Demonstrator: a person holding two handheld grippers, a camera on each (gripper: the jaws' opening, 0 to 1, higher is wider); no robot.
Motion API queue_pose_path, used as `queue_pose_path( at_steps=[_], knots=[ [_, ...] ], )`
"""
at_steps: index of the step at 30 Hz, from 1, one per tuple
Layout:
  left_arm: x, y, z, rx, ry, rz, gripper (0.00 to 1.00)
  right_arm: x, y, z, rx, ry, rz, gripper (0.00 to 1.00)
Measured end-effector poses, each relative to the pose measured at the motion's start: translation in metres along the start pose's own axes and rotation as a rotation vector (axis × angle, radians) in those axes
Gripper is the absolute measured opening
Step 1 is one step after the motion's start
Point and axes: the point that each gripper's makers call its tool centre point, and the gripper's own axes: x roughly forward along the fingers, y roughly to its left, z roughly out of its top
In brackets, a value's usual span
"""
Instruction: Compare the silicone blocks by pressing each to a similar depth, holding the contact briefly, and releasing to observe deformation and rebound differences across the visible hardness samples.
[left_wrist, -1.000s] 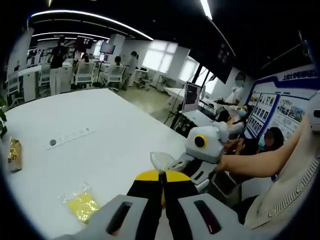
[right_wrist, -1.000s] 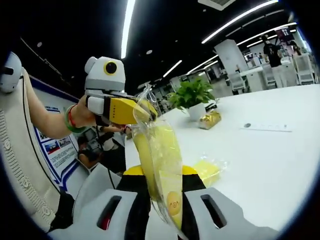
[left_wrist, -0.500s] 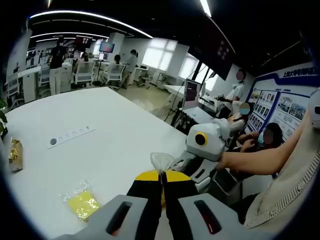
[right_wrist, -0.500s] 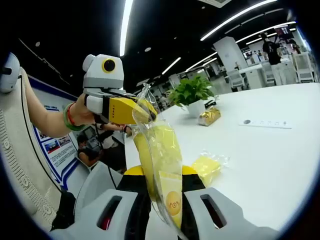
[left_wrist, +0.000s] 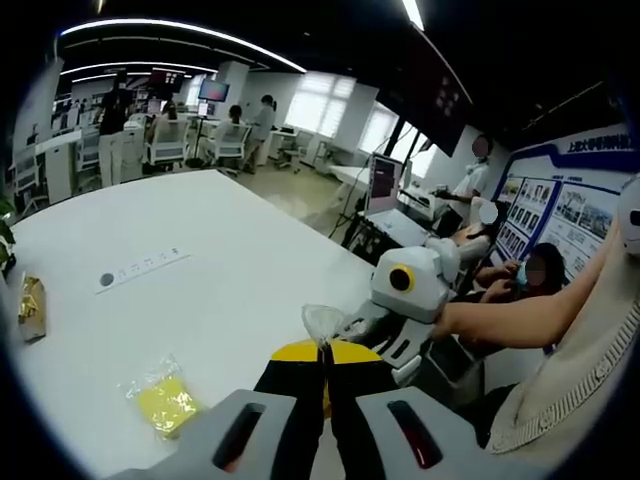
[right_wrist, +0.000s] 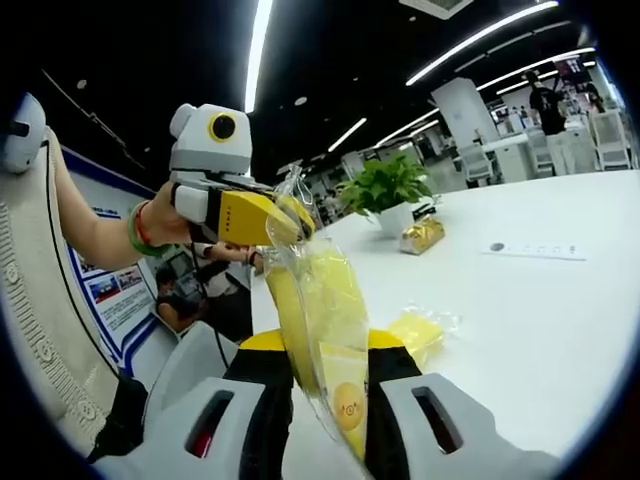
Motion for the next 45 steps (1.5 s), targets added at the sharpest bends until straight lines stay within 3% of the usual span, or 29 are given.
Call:
queue_pose_path(
  at_steps=[38, 41, 45],
  knots=[
    [-0.001, -0.002, -0.007, -0.047, 0.01, 0.001, 0.0, 0.0, -0.004, -0.006, 0.023, 0.034, -0.019, 0.33],
    [0.002, -0.001, -0.012, -0.051, 0.018, -0.001, 0.0, -0.005, -0.006, -0.007, 0.028, 0.034, -0.046, 0.36],
    [0.007, 0.003, -0.023, -0.067, 0.036, -0.004, 0.0, -0.015, -0.013, -0.012, 0.049, 0.037, -0.109, 0.53]
  ],
)
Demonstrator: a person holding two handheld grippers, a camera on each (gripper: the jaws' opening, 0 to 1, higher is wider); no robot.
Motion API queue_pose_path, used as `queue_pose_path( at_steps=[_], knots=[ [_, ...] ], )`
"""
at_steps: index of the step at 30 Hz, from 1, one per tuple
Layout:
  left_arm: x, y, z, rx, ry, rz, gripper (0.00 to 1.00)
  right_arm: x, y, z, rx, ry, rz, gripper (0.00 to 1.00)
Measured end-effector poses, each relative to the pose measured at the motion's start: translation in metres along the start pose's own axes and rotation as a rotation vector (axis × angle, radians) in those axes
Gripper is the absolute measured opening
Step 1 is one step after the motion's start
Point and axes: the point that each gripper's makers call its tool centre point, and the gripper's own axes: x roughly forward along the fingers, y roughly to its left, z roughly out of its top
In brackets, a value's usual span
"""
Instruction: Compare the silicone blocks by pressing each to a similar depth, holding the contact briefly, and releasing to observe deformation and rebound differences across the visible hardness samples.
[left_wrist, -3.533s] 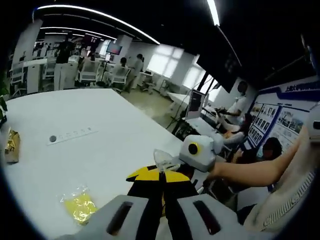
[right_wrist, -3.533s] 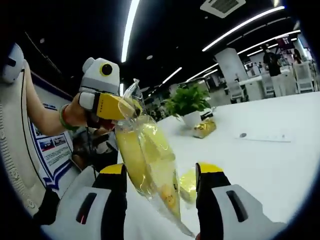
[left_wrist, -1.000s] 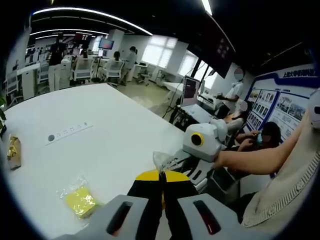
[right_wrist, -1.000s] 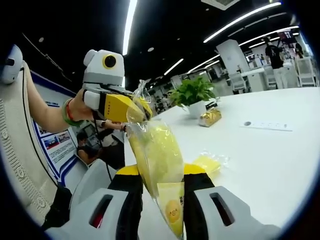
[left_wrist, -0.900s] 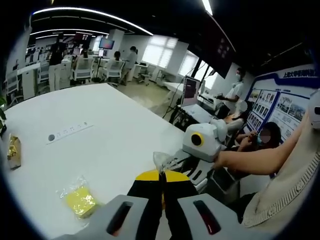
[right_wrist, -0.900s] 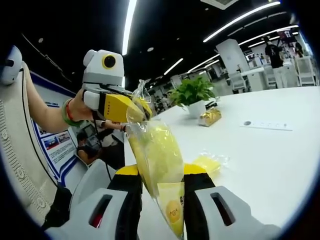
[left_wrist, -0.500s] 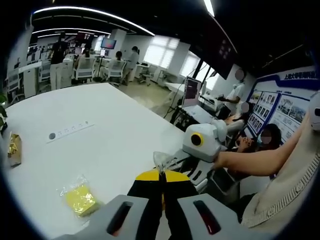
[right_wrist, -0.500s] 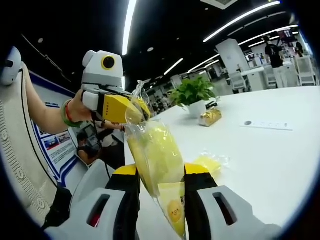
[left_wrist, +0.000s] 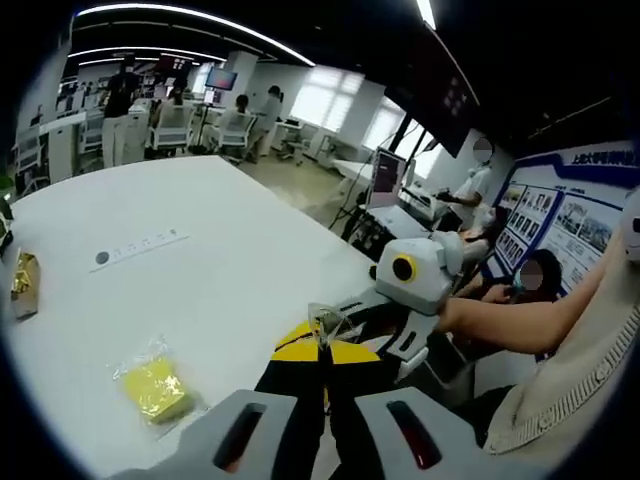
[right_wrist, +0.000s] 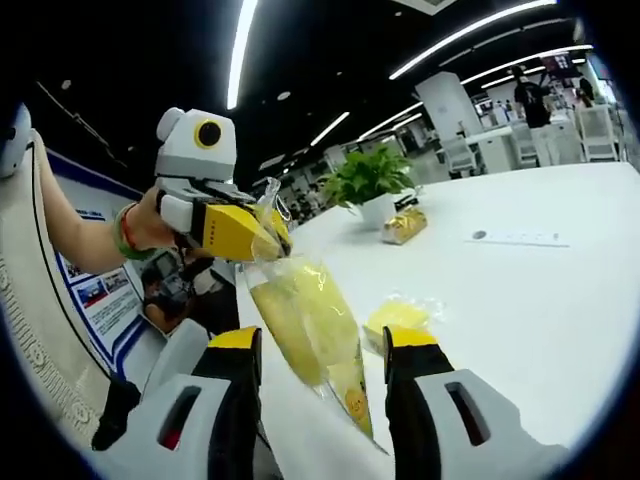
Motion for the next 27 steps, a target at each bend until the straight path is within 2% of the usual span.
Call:
queue_pose_path(
  at_steps=[3, 6, 10, 15, 21, 24, 27],
  knots=[
    [0.003, 0.001, -0.006, -0.032, 0.002, -0.013, 0.0, -0.01, -0.005, -0.006, -0.014, -0.001, -0.053, 0.6],
    [0.005, 0.003, -0.011, -0.041, 0.005, -0.016, 0.0, -0.022, -0.009, -0.01, -0.03, -0.006, -0.114, 0.63],
    [0.009, 0.004, -0.015, -0.064, -0.002, -0.031, 0.0, -0.046, -0.007, -0.009, -0.055, -0.042, -0.18, 0.7],
    [0.016, 0.008, -0.018, -0.091, -0.025, -0.036, 0.0, -0.08, 0.003, -0.013, -0.054, -0.049, -0.233, 0.74],
    [0.031, 0.015, -0.024, -0.133, -0.046, -0.036, 0.0, -0.127, 0.01, -0.024, -0.067, -0.054, -0.338, 0.86],
    [0.043, 0.023, -0.024, -0.184, -0.069, -0.032, 0.0, -0.154, 0.01, -0.036, -0.052, -0.046, -0.411, 0.89],
    [0.06, 0.033, -0.024, -0.316, -0.109, -0.034, 0.0, -0.171, 0.011, -0.043, -0.041, -0.06, -0.458, 0.9]
  ],
)
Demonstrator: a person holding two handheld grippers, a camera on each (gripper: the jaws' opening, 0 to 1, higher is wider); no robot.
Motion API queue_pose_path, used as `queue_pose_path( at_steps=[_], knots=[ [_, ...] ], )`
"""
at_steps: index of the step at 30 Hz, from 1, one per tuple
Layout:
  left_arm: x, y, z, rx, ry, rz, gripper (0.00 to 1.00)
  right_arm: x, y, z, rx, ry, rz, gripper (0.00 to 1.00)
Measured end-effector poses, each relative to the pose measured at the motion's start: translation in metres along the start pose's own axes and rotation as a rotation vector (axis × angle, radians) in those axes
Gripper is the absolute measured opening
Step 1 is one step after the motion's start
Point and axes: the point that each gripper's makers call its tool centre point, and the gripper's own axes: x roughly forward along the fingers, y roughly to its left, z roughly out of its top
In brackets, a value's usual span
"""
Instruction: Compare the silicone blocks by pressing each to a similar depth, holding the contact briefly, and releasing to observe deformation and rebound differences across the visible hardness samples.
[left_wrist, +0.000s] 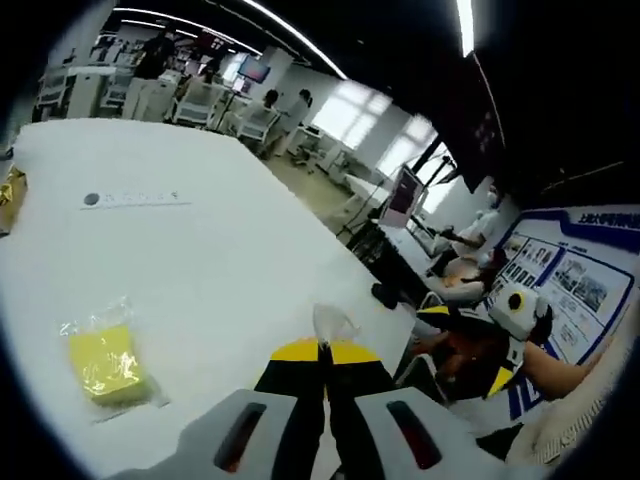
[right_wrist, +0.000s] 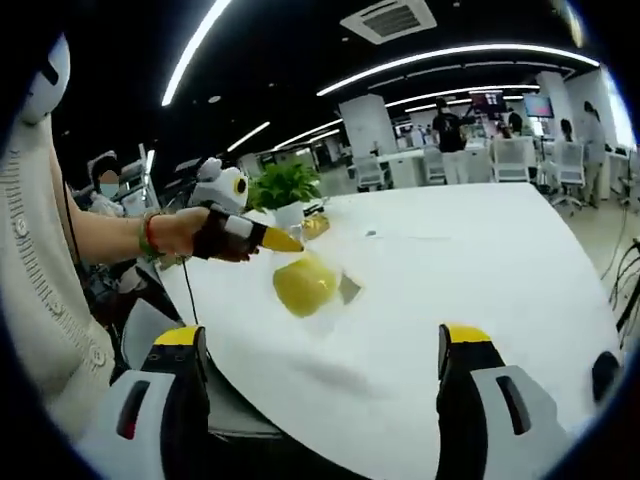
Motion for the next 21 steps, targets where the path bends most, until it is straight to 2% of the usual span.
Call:
queue_pose_path(
  at_steps=[4, 10, 11, 12, 13, 14, 16, 21],
  knots=[
    [0.022, 0.016, 0.0, -0.055, -0.008, 0.012, 0.0, -0.012, -0.008, -0.011, 0.042, -0.008, -0.048, 0.89],
    [0.057, 0.044, 0.0, -0.107, -0.013, 0.064, 0.0, -0.016, -0.009, -0.025, 0.076, 0.013, -0.057, 0.87],
    [0.063, 0.049, 0.006, -0.178, -0.043, 0.077, 0.0, -0.016, -0.01, -0.026, 0.079, 0.017, -0.058, 0.86],
    [0.066, 0.055, 0.009, -0.193, -0.055, 0.095, 0.0, -0.016, -0.014, -0.028, 0.083, 0.025, -0.062, 0.86],
    [0.071, 0.06, 0.01, -0.154, -0.049, 0.105, 0.0, -0.017, -0.017, -0.028, 0.087, 0.029, -0.066, 0.85],
    [0.075, 0.065, 0.011, -0.151, -0.053, 0.125, 0.0, -0.017, -0.022, -0.029, 0.089, 0.037, -0.072, 0.85],
    [0.086, 0.076, 0.013, -0.203, -0.063, 0.156, 0.0, -0.019, -0.029, -0.027, 0.083, 0.047, -0.08, 0.85],
    [0.103, 0.099, 0.017, -0.193, -0.06, 0.201, 0.0, -0.022, -0.045, -0.028, 0.083, 0.069, -0.094, 0.83]
  ],
)
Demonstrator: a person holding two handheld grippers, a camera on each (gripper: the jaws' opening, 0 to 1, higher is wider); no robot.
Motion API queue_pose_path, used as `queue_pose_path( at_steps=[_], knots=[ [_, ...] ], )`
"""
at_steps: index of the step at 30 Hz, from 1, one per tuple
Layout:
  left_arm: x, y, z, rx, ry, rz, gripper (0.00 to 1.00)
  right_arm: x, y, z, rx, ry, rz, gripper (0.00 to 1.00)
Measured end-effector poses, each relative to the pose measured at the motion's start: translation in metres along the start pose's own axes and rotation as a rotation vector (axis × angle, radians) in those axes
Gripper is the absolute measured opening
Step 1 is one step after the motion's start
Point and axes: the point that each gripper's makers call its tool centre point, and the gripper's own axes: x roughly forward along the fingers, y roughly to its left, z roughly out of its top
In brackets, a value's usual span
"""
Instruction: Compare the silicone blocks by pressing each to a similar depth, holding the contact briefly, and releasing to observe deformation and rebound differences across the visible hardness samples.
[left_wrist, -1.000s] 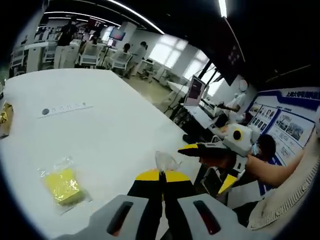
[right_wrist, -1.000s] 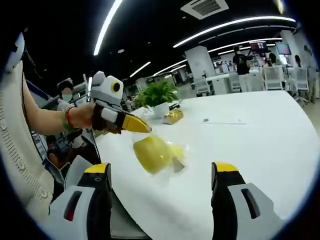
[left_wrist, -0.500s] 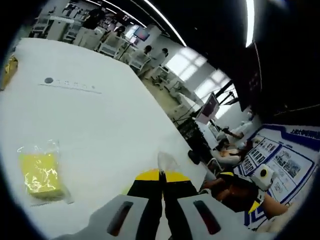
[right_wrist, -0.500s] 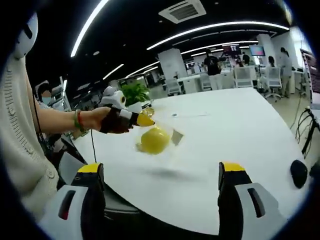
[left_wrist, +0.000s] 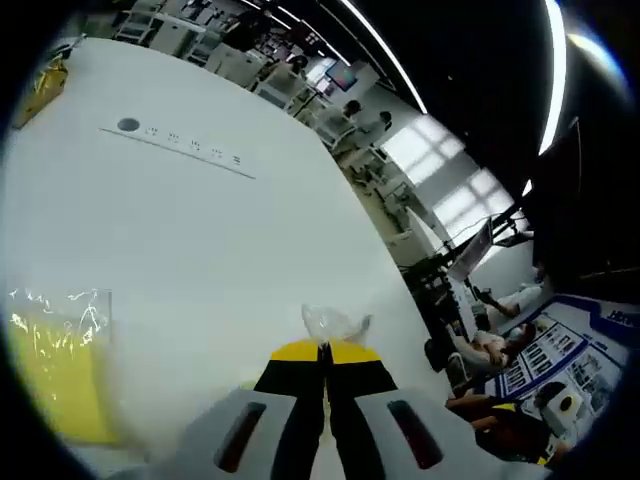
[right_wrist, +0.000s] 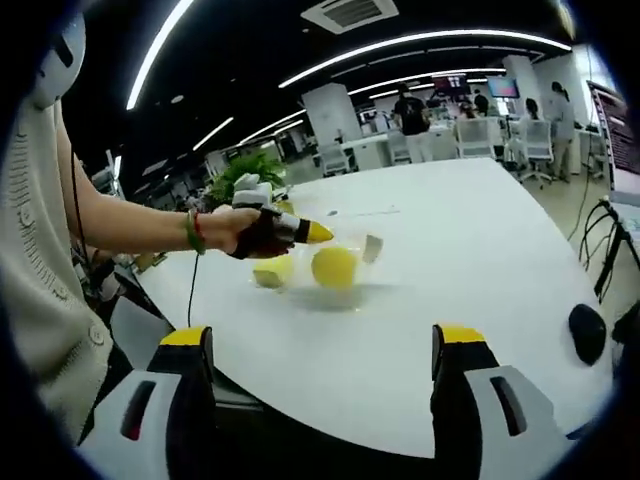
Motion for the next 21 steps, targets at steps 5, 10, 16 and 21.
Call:
queue_pose_path(
  at_steps=[5, 10, 16, 21],
  knots=[
    [0.014, 0.031, 0.0, 0.022, 0.047, 0.066, 0.0, 0.0, -0.013, -0.007, 0.02, 0.03, -0.025, 0.83],
    [0.022, 0.057, -0.002, 0.029, 0.093, 0.107, 0.0, -0.003, -0.022, -0.017, 0.043, 0.064, -0.045, 0.8],
    [0.028, 0.071, -0.004, -0.015, 0.1, 0.116, 0.0, 0.004, -0.026, -0.019, 0.062, 0.078, -0.045, 0.79],
    [0.033, 0.07, 0.0, -0.029, 0.094, 0.096, 0.0, 0.013, -0.022, -0.019, 0.072, 0.079, -0.026, 0.78]
  ],
)
